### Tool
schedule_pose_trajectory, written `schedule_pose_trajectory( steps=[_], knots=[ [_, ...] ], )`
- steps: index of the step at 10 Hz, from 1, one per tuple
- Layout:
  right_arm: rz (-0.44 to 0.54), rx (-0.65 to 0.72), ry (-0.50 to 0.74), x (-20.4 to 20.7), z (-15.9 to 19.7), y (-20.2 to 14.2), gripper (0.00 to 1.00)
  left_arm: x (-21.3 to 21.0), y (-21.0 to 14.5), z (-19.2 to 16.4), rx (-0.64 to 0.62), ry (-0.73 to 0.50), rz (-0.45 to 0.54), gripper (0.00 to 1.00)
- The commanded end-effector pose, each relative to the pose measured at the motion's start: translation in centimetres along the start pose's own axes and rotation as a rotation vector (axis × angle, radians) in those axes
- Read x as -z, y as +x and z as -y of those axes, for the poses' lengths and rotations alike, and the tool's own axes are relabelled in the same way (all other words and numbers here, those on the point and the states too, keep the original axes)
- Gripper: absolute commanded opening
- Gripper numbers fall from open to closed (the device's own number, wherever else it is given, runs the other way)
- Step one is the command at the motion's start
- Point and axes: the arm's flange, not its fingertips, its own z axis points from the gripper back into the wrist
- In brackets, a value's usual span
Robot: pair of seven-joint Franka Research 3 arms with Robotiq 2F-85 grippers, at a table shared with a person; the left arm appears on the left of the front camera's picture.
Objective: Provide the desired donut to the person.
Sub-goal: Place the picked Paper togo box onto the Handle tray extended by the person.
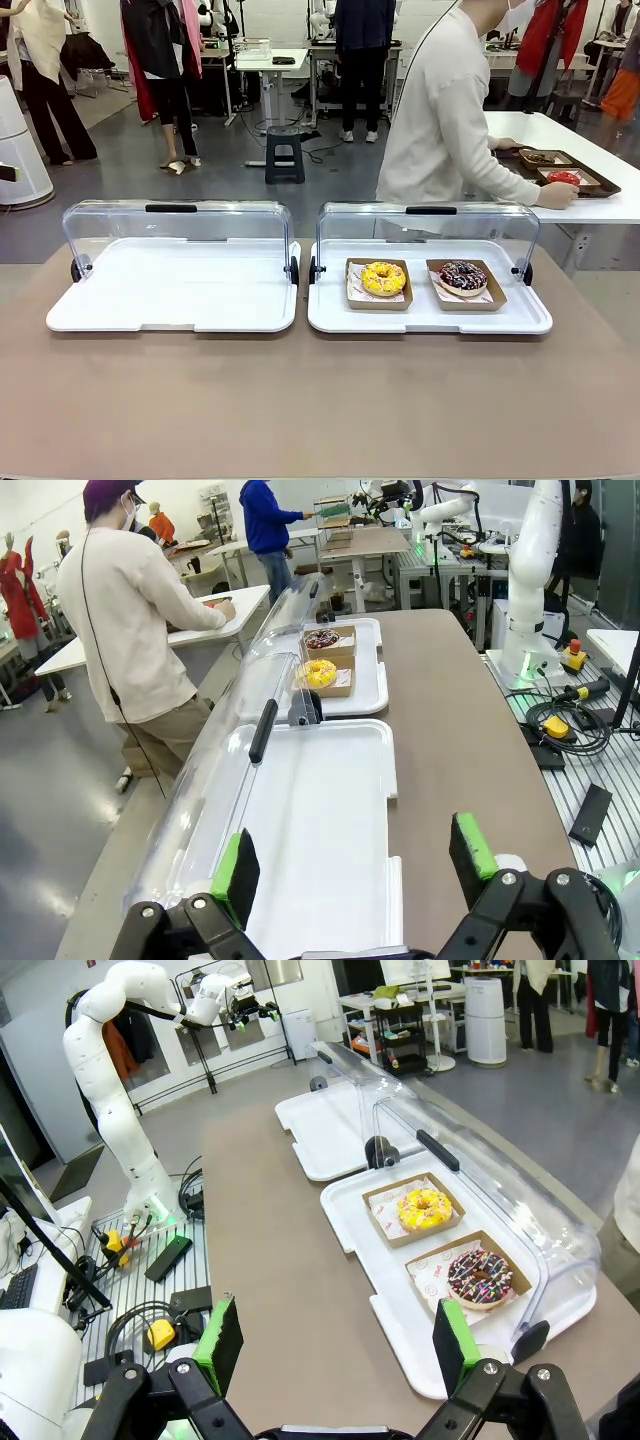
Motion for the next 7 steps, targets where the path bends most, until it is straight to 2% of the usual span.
schedule_pose_trajectory(
  steps=[1,7],
  knots=[
    [0.012,-0.003,0.003,0.02,0.02,0.08,1.00,-0.05,0.03,-0.05,-0.004,0.007,-0.004,1.00],
    [0.012,-0.003,0.003,0.02,0.02,0.08,1.00,-0.05,0.03,-0.05,-0.004,0.007,-0.004,1.00]
  ],
)
